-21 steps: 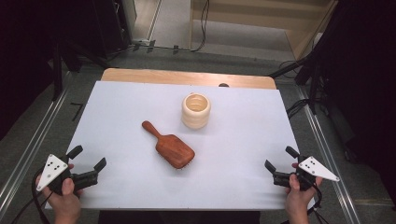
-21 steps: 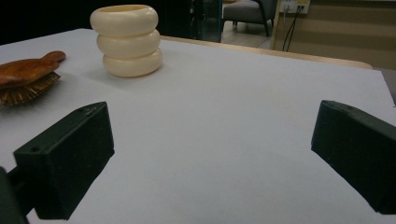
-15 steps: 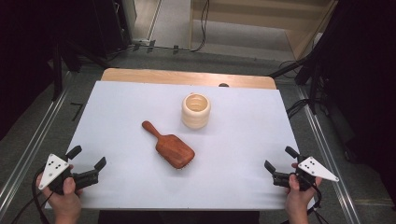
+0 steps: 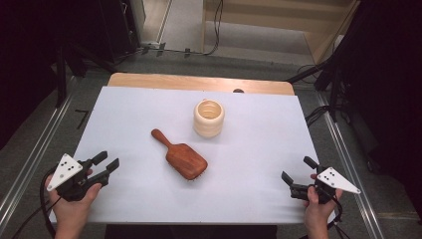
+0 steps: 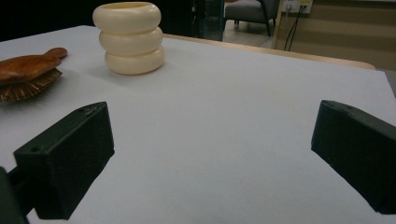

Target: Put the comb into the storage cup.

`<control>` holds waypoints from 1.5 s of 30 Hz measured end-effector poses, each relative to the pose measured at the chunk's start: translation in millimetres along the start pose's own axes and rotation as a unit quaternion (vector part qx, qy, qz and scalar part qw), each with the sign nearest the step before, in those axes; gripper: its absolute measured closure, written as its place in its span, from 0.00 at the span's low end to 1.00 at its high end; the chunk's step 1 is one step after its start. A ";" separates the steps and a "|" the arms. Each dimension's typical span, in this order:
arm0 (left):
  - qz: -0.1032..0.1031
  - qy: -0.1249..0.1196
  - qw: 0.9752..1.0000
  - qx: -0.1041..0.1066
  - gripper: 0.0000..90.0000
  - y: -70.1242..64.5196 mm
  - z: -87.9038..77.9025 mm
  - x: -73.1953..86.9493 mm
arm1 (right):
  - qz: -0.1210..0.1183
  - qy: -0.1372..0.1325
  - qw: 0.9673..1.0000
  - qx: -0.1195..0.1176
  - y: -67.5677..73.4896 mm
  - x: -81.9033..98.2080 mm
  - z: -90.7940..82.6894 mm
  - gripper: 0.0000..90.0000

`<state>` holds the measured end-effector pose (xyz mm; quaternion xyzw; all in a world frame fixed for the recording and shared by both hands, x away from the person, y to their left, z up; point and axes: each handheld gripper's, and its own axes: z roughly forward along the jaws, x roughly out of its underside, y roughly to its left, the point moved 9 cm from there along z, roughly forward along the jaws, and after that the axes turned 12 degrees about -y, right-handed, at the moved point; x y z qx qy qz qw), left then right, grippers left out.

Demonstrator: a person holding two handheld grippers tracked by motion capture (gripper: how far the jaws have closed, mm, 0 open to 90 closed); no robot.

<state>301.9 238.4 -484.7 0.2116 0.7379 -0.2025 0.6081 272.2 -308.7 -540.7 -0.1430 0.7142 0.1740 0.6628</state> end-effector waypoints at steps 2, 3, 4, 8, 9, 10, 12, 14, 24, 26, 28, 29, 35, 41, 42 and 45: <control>-0.009 0.013 1.000 0.024 0.83 -2.5 3.8 -3.0 | 0.001 -0.002 1.000 -0.001 0.0 -0.2 0.3 0.00; -0.011 0.020 0.999 0.032 0.87 -3.1 6.6 -4.2 | 0.002 -0.002 1.000 -0.004 0.2 -0.2 0.3 0.00; -0.011 0.026 0.999 0.039 0.87 -3.6 10.8 -5.2 | 0.002 -0.002 1.000 -0.004 0.2 -0.2 0.3 0.00; -0.006 0.055 0.996 0.065 1.00 -10.4 30.4 -8.9 | 0.003 -0.003 1.000 -0.010 0.6 -0.3 0.2 0.00; -0.001 0.065 0.995 0.072 1.00 -13.6 41.9 -11.1 | 0.004 -0.003 1.000 -0.010 0.6 -0.3 0.2 0.00; -0.001 0.065 0.995 0.072 1.00 -13.6 41.9 -11.1 | 0.004 -0.003 1.000 -0.010 0.5 -0.3 0.3 0.00; 0.007 0.075 0.994 0.075 1.00 -15.9 53.5 -12.6 | 0.005 -0.003 1.000 -0.011 0.7 -0.2 0.2 0.00; 0.011 0.085 0.993 0.082 1.00 -17.3 65.3 -13.5 | 0.004 -0.002 1.000 -0.012 1.2 -0.1 0.3 0.00; 0.025 0.127 0.988 0.087 1.00 -20.6 115.8 -14.3 | -0.004 0.002 1.000 -0.018 3.7 1.0 1.1 0.00; 0.027 0.133 0.986 0.095 1.00 -22.2 122.7 -12.9 | -0.007 0.003 1.000 -0.019 3.9 1.2 1.4 0.00; 0.030 0.141 0.985 0.098 1.00 -23.7 131.1 -10.6 | -0.008 0.003 1.000 -0.019 4.2 1.2 1.8 0.00; 0.030 0.145 0.984 0.099 1.00 -24.1 133.8 -9.7 | -0.008 0.004 1.000 -0.019 4.3 1.3 1.9 0.00; 0.034 0.167 0.980 0.100 1.00 -21.7 154.3 -5.8 | -0.008 0.004 1.000 -0.018 4.4 1.6 2.4 0.00; 0.042 0.192 0.976 0.092 1.00 -16.0 176.7 0.7 | -0.008 0.006 1.000 -0.019 5.3 1.9 2.7 0.00; 0.043 0.195 0.975 0.092 1.00 -15.4 179.3 1.9 | -0.010 0.006 1.000 -0.020 5.2 1.9 2.7 0.00; 0.041 0.202 0.974 0.092 1.00 -14.8 184.1 4.5 | -0.011 0.007 1.000 -0.020 5.2 2.0 2.8 0.00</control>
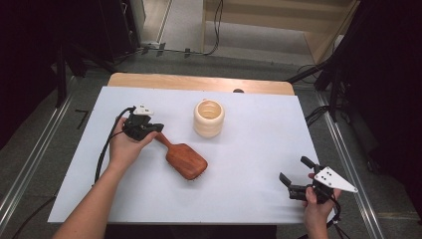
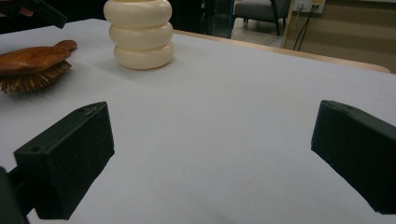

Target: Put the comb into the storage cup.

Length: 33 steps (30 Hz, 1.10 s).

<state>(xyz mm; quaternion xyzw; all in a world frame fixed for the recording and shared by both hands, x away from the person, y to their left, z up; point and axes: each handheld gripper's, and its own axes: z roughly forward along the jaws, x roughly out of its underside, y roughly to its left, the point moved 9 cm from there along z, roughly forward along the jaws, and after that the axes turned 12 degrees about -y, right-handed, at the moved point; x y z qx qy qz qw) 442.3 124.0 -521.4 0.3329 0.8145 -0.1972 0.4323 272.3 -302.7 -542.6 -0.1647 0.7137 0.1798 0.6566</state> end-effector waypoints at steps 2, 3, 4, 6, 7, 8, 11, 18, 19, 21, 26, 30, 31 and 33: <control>-0.001 0.007 1.000 0.001 1.00 1.2 4.8 0.7 | 0.001 -0.001 1.000 -0.001 0.1 -0.1 -0.1 0.00; 0.000 0.011 1.000 -0.001 1.00 1.8 7.8 1.3 | 0.001 -0.001 1.000 -0.001 0.1 -0.1 -0.1 0.00; 0.000 0.014 1.000 0.000 1.00 2.2 10.9 2.0 | 0.004 -0.003 1.000 -0.001 -0.1 -0.4 0.3 0.00; -0.002 0.022 1.000 -0.001 1.00 2.9 17.0 3.4 | 0.003 -0.002 1.000 -0.001 -0.4 -0.3 0.3 0.00; -0.002 0.024 1.000 -0.002 1.00 3.3 19.9 4.0 | 0.003 -0.002 1.000 -0.001 -0.6 -0.4 0.3 0.00; -0.005 0.027 1.000 -0.001 1.00 3.4 22.2 5.0 | 0.004 -0.004 1.000 -0.001 -0.5 -0.5 0.4 0.00; -0.007 0.037 0.999 -0.002 1.00 5.4 27.7 8.9 | 0.004 -0.003 1.000 0.000 -0.7 -0.2 0.0 0.00; -0.011 0.057 0.998 -0.004 1.00 9.5 34.9 18.6 | 0.005 -0.002 1.000 0.000 -0.2 0.0 0.2 0.00; -0.011 0.057 0.998 -0.003 1.00 9.6 34.7 19.2 | 0.004 -0.002 1.000 -0.001 -0.2 0.1 0.2 0.00; -0.007 0.060 0.998 -0.002 1.00 9.9 33.7 20.0 | 0.004 -0.001 1.000 0.000 -0.2 0.2 0.3 0.00; 0.007 0.061 0.998 0.001 1.00 10.1 32.3 21.3 | 0.002 0.000 1.000 -0.001 -0.2 0.3 0.3 0.00; 0.010 0.064 0.998 0.006 1.00 10.2 31.3 22.1 | 0.002 0.000 1.000 0.000 -0.3 0.4 0.1 0.00; 0.011 0.066 0.998 0.006 1.00 10.4 30.8 22.3 | 0.003 -0.001 1.000 0.001 -0.3 0.2 0.2 0.00; 0.013 0.068 0.998 0.006 1.00 10.8 29.4 23.2 | 0.003 -0.001 1.000 0.002 -0.5 0.2 0.1 0.00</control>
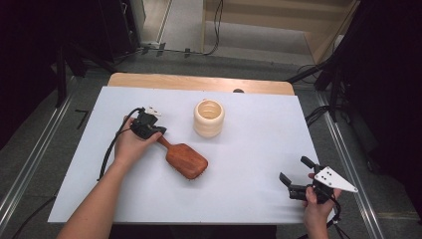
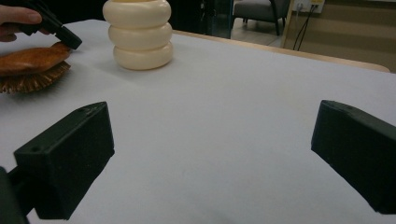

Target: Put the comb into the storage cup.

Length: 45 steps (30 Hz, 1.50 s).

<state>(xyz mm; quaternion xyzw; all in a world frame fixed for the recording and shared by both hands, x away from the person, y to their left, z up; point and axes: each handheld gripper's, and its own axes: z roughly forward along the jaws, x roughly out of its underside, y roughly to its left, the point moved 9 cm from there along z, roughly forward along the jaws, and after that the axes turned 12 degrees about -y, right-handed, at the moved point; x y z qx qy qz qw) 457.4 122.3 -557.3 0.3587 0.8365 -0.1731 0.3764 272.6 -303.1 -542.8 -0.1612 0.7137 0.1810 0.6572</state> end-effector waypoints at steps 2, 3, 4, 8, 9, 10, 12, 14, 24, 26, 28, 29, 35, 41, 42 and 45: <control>-0.002 -0.001 1.000 0.000 1.00 -0.2 -1.3 1.2 | 0.001 -0.001 1.000 0.002 -0.6 -0.2 -0.2 0.00; -0.001 0.001 1.000 0.000 1.00 0.1 -3.7 3.2 | 0.000 -0.002 1.000 0.003 -0.9 -0.4 -0.4 0.00; -0.001 0.001 1.000 0.000 1.00 0.1 -3.7 3.2 | 0.000 -0.002 1.000 0.003 -0.9 -0.4 -0.4 0.00; -0.009 -0.002 1.000 0.007 1.00 1.0 -7.6 6.6 | 0.000 -0.002 1.000 0.004 -1.1 -0.4 -0.2 0.00; -0.011 0.000 1.000 0.006 1.00 1.3 -8.9 7.7 | 0.000 -0.002 1.000 0.004 -1.1 -0.4 -0.2 0.00; -0.011 -0.001 1.000 0.008 1.00 1.3 -9.6 8.4 | 0.000 -0.002 1.000 0.005 -1.1 -0.3 -0.3 0.00; -0.012 0.004 1.000 0.009 1.00 0.4 -11.3 11.1 | 0.000 -0.002 1.000 0.004 -1.1 -0.3 -0.6 0.00; -0.005 0.014 1.000 0.011 1.00 -0.4 -11.2 15.9 | 0.001 -0.002 1.000 0.005 -1.2 -0.4 -0.4 0.00; 0.002 0.014 1.000 0.022 1.00 -8.2 -21.3 24.0 | -0.001 0.000 1.000 0.005 -0.8 -0.1 0.0 0.00; 0.003 0.014 1.000 0.023 1.00 -9.8 -23.4 25.9 | -0.002 0.001 1.000 0.004 -0.5 0.2 0.1 0.00; 0.002 0.013 1.000 0.027 1.00 -11.6 -25.7 27.9 | -0.002 0.002 1.000 0.004 -0.5 0.3 0.2 0.00; 0.005 0.015 0.999 0.028 1.00 -12.3 -27.1 29.1 | -0.002 0.001 1.000 0.005 -0.5 0.2 0.3 0.00; 0.004 0.013 0.999 0.035 1.00 -17.4 -35.5 36.4 | -0.004 0.002 1.000 0.006 -0.4 0.3 0.7 0.00; 0.011 0.016 0.999 0.042 1.00 -25.0 -45.1 44.6 | -0.005 0.002 1.000 0.005 -0.4 0.3 1.0 0.00; 0.010 0.014 0.999 0.045 1.00 -26.6 -46.2 45.6 | -0.005 0.002 1.000 0.005 -0.4 0.4 1.0 0.00; 0.013 0.015 0.999 0.051 1.00 -30.4 -50.3 49.4 | -0.006 0.002 1.000 0.006 -0.8 0.4 1.1 0.00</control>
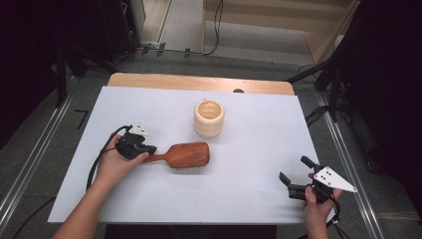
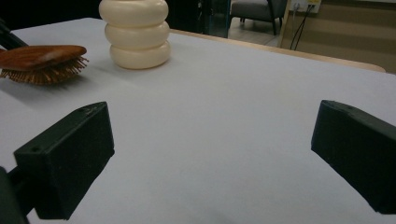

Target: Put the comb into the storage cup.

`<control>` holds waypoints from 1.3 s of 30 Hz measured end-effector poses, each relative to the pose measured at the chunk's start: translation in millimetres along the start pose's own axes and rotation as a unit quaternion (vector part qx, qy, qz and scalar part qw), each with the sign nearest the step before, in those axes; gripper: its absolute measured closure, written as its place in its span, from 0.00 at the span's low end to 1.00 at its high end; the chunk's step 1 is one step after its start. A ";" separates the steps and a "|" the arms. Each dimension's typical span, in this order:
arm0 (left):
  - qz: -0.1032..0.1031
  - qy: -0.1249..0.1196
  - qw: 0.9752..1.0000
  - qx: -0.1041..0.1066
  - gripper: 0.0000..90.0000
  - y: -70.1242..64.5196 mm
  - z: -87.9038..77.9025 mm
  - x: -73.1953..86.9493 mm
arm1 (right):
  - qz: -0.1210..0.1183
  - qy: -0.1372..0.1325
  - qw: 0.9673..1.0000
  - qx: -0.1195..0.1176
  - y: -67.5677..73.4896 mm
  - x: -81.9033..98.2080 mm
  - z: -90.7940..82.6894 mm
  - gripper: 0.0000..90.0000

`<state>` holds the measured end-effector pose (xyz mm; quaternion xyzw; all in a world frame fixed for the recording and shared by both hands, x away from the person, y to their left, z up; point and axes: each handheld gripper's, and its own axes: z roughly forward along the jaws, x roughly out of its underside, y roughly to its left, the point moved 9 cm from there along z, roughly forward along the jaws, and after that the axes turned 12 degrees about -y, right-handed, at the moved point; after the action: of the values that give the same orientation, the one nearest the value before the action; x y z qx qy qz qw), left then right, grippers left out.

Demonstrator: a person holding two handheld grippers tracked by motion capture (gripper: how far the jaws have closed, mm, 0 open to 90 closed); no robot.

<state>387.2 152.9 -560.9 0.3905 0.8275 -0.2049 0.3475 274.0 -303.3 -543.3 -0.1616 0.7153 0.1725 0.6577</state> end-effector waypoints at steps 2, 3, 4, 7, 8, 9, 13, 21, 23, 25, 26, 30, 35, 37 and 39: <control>0.000 -0.002 1.000 0.002 1.00 -2.8 -1.7 1.9 | -0.001 -0.001 1.000 0.000 -0.2 -0.1 0.3 0.00; 0.001 -0.001 1.000 0.004 1.00 -4.2 -2.9 3.0 | 0.000 0.000 1.000 0.001 -0.1 -0.1 0.1 0.00; 0.002 -0.001 1.000 0.004 1.00 -5.5 -3.9 4.0 | -0.001 -0.001 1.000 0.001 -0.4 -0.2 0.3 0.00; 0.002 -0.005 1.000 0.007 1.00 -10.4 -6.1 7.0 | 0.002 0.000 1.000 0.002 0.1 0.1 0.0 0.00; 0.003 -0.007 1.000 0.008 1.00 -11.7 -6.6 7.8 | 0.002 0.000 1.000 0.002 0.1 0.1 0.0 0.00; 0.003 -0.008 1.000 0.007 1.00 -13.3 -7.6 8.8 | 0.001 0.000 1.000 0.002 0.1 0.1 0.0 0.00; 0.003 -0.012 1.000 0.013 1.00 -17.6 -10.3 12.5 | 0.001 0.001 1.000 0.001 0.3 0.2 -0.3 0.00; 0.004 -0.008 1.000 0.026 1.00 -25.4 -14.5 16.3 | -0.002 0.001 1.000 0.000 0.4 0.3 0.3 0.00; 0.002 -0.010 1.000 0.026 0.95 -24.8 -15.7 15.4 | -0.002 0.001 1.000 0.001 0.4 0.3 0.4 0.00; -0.005 -0.016 0.999 0.032 0.91 -24.8 -17.9 13.2 | -0.001 0.001 1.000 0.001 0.4 0.2 0.4 0.00; -0.007 -0.015 0.999 0.034 0.89 -23.9 -19.1 12.4 | -0.001 0.001 1.000 0.001 0.4 0.3 0.3 0.00; -0.019 -0.026 0.999 0.043 0.72 -23.9 -24.0 6.2 | -0.002 0.000 1.000 0.001 0.1 0.1 0.4 0.00; -0.027 -0.040 0.998 0.041 0.48 -24.1 -29.9 -2.5 | -0.002 0.000 1.000 0.002 -0.2 0.1 0.3 0.00; -0.026 -0.042 0.998 0.037 0.43 -24.8 -31.2 -5.5 | -0.001 0.000 1.000 0.002 -0.1 0.1 0.2 0.00; -0.023 -0.043 0.998 0.036 0.32 -26.7 -32.2 -8.2 | -0.002 0.000 1.000 0.001 0.0 0.1 0.4 0.00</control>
<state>356.4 152.1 -531.4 0.3744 0.8128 -0.2588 0.3637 274.3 -303.1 -543.5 -0.1619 0.7154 0.1705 0.6580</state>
